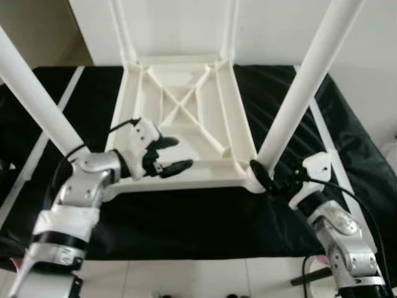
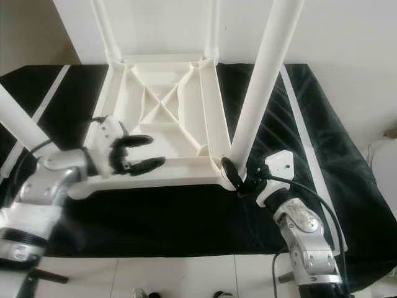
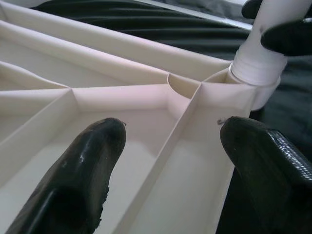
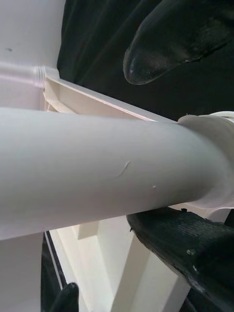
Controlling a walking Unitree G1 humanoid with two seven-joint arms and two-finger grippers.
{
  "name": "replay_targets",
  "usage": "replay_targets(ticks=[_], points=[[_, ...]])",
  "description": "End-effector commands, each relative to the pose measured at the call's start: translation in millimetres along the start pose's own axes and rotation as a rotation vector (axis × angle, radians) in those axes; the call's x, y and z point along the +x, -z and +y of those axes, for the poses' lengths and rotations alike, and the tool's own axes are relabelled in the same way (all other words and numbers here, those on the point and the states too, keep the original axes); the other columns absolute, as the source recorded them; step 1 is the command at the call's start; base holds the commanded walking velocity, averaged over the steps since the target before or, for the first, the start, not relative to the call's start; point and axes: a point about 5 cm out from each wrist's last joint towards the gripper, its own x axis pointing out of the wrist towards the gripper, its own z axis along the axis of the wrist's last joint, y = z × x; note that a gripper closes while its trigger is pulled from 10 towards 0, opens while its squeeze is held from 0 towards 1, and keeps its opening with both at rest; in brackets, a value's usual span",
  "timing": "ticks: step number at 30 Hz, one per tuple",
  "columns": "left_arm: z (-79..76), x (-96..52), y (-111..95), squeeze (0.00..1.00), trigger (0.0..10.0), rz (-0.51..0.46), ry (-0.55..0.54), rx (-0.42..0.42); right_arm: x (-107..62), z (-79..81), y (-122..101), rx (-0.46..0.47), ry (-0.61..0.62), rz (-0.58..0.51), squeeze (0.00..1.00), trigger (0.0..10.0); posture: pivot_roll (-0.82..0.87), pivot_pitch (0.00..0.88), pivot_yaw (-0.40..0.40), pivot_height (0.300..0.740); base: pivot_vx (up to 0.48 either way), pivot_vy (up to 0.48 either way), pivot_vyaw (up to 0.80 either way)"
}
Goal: Building children table
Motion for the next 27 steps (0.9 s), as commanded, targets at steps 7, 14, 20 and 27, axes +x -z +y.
replay_targets(ticks=[7,14,20,27], points=[[-8.8,-4.5,14,0.0,10.0,0.017,-0.209,-0.042,3.7,-6.0,4,-0.034,-0.075,0.035,0.0,6.1,-0.12,0.121,-0.005,0.74,0.0,0.0,0.0],[-39.2,4.9,21,0.0,10.0,-0.021,-0.153,0.006,4.6,-8.2,10,-0.032,-0.094,0.057,0.0,0.0,-0.12,0.102,-0.013,0.74,0.0,0.0,0.0],[-39.1,11.3,18,0.0,10.0,-0.05,-0.224,-0.028,5.9,-7.6,12,-0.023,-0.091,0.055,0.0,0.0,-0.12,0.092,-0.01,0.74,0.0,0.0,0.0],[-51.7,17.5,18,0.0,10.0,-0.058,-0.203,-0.013,7.1,-7.0,14,-0.014,-0.048,0.044,0.0,2.6,-0.13,0.073,-0.002,0.74,0.0,0.0,0.0]])
